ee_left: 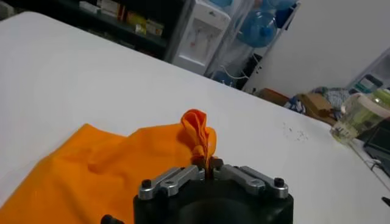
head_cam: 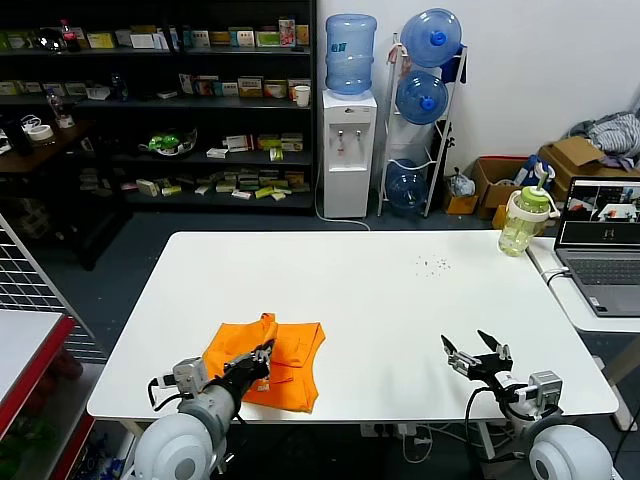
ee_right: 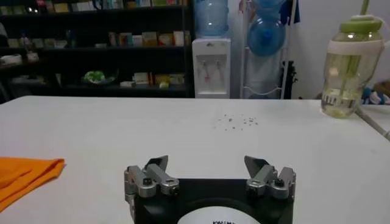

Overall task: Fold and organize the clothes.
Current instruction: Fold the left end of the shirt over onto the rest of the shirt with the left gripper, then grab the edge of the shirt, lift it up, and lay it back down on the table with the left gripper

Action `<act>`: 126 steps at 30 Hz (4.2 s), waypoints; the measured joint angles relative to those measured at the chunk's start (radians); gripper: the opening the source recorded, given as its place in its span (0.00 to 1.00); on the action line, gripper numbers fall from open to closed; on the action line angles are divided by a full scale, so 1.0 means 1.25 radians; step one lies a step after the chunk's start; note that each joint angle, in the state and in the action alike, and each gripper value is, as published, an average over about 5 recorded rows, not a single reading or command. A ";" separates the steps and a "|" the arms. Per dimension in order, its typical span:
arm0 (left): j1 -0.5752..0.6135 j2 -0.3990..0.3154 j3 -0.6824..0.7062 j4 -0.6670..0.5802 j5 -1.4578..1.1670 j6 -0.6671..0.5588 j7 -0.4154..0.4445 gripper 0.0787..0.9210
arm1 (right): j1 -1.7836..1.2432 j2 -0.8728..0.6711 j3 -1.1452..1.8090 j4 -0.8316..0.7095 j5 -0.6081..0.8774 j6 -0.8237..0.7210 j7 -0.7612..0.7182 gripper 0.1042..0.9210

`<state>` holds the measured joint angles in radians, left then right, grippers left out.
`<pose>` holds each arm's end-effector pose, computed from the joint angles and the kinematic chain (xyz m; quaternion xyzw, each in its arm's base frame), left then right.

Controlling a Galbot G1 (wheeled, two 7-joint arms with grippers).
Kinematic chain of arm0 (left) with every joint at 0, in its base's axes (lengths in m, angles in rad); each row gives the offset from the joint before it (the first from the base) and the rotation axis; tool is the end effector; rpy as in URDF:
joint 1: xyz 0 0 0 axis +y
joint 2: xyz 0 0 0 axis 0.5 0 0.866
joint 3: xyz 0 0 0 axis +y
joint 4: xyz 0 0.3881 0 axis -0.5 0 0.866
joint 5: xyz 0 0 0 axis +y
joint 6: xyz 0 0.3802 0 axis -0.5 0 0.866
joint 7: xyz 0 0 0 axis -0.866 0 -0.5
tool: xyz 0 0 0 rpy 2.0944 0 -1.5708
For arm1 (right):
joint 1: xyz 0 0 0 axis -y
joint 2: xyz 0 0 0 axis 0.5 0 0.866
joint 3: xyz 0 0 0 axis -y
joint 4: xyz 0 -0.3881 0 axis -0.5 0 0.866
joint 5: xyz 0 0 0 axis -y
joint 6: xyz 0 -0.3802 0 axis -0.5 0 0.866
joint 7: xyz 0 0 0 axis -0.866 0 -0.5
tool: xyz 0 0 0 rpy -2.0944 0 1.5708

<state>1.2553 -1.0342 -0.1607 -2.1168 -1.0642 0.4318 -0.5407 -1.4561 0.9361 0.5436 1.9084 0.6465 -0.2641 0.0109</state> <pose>0.2512 -0.0017 -0.2808 -0.0961 -0.9344 0.1875 0.2872 0.2468 -0.1612 -0.3324 0.0866 -0.9774 -0.0098 0.1928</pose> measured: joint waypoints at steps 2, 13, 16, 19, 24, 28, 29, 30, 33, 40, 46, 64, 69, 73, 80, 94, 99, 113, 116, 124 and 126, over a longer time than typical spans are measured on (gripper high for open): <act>-0.003 -0.016 0.006 0.013 0.015 0.002 0.006 0.06 | -0.001 0.000 0.001 0.001 0.000 0.000 0.000 0.88; -0.002 -0.051 0.001 0.022 0.030 -0.007 0.035 0.40 | 0.006 0.002 -0.005 0.001 0.003 -0.001 -0.004 0.88; 0.007 -0.031 -0.018 0.011 0.012 -0.013 0.042 0.50 | 0.004 -0.001 -0.004 0.002 0.005 0.000 -0.008 0.88; 0.022 0.008 -0.053 0.009 -0.010 -0.016 0.056 0.62 | 0.002 -0.001 -0.002 0.004 0.007 0.000 -0.011 0.88; 0.058 0.105 -0.134 0.044 -0.045 -0.016 0.118 0.79 | 0.000 0.000 -0.004 0.006 0.008 0.000 -0.015 0.88; 0.071 0.189 -0.175 0.102 -0.062 -0.014 0.206 0.87 | 0.001 0.003 -0.007 0.008 0.008 0.000 -0.016 0.88; 0.072 0.207 -0.181 0.118 -0.063 -0.014 0.230 0.88 | 0.001 0.003 -0.008 0.009 0.008 0.000 -0.016 0.88; 0.071 0.224 -0.186 0.135 -0.064 -0.014 0.254 0.88 | 0.000 0.003 -0.008 0.010 0.008 0.000 -0.017 0.88; 0.066 0.262 -0.192 0.185 -0.061 -0.018 0.327 0.88 | -0.002 0.001 -0.007 0.012 0.009 0.000 -0.017 0.88; 0.037 0.301 -0.173 0.277 -0.038 -0.028 0.457 0.88 | -0.003 -0.001 -0.006 0.012 0.012 -0.003 -0.017 0.88; 0.003 0.306 -0.134 0.320 -0.023 -0.029 0.510 0.88 | 0.002 0.001 -0.009 0.010 0.013 -0.005 -0.014 0.88; -0.096 0.279 -0.022 0.390 0.030 -0.042 0.531 0.56 | -0.004 0.002 -0.001 0.002 0.017 -0.006 -0.012 0.88; -0.100 0.274 -0.015 0.391 0.035 -0.044 0.527 0.40 | -0.002 0.002 -0.003 0.000 0.017 -0.006 -0.011 0.88; -0.099 0.272 -0.015 0.385 0.035 -0.047 0.522 0.25 | 0.001 0.003 -0.005 -0.002 0.017 -0.006 -0.010 0.88; -0.084 0.266 -0.026 0.357 0.033 -0.056 0.500 0.04 | 0.004 0.003 -0.007 -0.005 0.016 -0.006 -0.010 0.88; -0.016 0.321 -0.135 0.261 0.021 -0.025 0.341 0.02 | 0.029 -0.004 -0.025 -0.015 0.025 0.000 -0.011 0.88; 0.024 0.374 -0.205 0.264 0.017 -0.018 0.276 0.02 | 0.044 -0.004 -0.037 -0.023 0.025 0.003 -0.012 0.88; 0.089 0.511 -0.313 0.284 -0.037 0.004 0.177 0.02 | 0.061 -0.001 -0.048 -0.026 0.019 0.001 -0.007 0.88; 0.082 0.510 -0.310 0.248 -0.074 0.013 0.154 0.02 | 0.058 0.004 -0.045 -0.020 0.014 -0.003 -0.003 0.88; -0.041 0.407 -0.169 0.115 -0.254 0.029 0.003 0.02 | 0.028 0.027 -0.022 0.008 -0.011 -0.013 0.010 0.88; -0.100 0.353 -0.101 0.102 -0.294 0.027 -0.048 0.02 | 0.014 0.035 -0.011 0.018 -0.017 -0.015 0.013 0.88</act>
<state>1.1299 -0.5930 -0.2876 -1.9888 -1.4316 0.4656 -0.6004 -1.4382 0.9793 0.5295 1.9312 0.6251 -0.2828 0.0274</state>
